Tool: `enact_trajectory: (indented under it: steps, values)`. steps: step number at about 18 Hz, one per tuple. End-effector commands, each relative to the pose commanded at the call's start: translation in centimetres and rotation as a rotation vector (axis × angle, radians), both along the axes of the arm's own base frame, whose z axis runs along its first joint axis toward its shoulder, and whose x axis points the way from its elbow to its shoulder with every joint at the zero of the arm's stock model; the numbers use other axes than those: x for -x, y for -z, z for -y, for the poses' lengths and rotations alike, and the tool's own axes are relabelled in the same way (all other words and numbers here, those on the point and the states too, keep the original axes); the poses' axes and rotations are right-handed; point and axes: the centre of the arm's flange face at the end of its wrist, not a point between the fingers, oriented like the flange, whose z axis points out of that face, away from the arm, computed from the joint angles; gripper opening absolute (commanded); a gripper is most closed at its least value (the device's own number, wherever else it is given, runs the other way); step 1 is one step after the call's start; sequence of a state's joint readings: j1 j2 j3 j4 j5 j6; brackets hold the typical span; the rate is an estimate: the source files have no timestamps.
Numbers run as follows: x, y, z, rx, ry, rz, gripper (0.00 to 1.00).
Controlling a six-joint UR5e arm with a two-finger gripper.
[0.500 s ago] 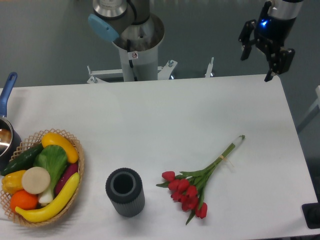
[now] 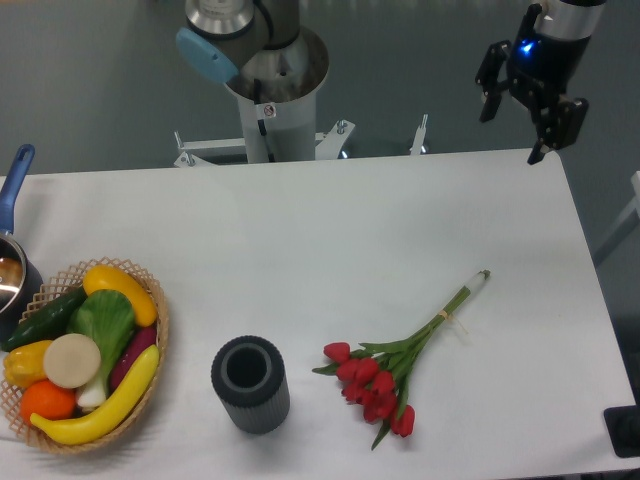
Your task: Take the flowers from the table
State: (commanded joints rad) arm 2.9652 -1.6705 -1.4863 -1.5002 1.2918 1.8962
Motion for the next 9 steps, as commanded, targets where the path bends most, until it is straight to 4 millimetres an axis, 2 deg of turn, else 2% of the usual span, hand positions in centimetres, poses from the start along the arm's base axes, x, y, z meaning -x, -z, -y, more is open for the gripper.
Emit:
enact_trajectory:
  steps: [4,9]
  values:
    - [-0.4,-0.1,0.0,-0.036,-0.064,0.026,1.0]
    - [-1.1,0.1,-1.2,-0.04,-0.282,0.084,1.0]
